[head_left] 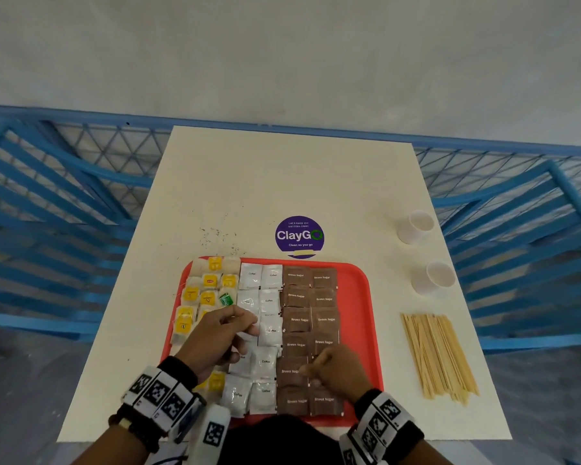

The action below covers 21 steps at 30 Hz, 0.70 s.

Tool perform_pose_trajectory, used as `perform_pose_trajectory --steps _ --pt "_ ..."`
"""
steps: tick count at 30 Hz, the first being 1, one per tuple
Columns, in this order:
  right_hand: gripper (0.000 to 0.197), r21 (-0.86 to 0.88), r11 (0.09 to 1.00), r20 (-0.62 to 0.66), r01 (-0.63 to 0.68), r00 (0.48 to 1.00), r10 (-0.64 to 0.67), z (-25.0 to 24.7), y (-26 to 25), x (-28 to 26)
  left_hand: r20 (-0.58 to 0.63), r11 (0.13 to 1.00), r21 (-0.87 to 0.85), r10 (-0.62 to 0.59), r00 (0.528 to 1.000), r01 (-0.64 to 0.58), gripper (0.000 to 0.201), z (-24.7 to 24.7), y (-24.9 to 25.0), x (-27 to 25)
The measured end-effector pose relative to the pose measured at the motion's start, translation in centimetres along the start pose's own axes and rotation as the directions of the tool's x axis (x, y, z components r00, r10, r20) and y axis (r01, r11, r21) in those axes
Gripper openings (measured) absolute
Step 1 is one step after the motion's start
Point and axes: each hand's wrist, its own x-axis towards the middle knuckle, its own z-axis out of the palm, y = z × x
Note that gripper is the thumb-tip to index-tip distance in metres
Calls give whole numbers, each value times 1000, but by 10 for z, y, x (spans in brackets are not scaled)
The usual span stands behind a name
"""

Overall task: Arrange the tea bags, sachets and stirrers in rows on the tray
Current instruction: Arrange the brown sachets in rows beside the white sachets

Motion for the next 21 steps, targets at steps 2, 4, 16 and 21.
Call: perform_pose_trajectory --steps 2,4,16,21 --pt "46 -106 992 -76 69 994 -77 -7 -5 -4 57 990 -140 -20 998 28 22 3 5 -2" --pt "52 -91 982 -125 168 976 -178 -16 -20 -14 124 949 -312 1 992 38 29 10 12 -4" --pt "10 405 842 -26 356 925 -378 -35 -86 -48 228 947 -273 236 944 -171 31 55 41 -14" --pt "11 218 887 -45 408 912 -408 -43 -83 -46 82 917 184 345 935 -355 6 50 46 -7"
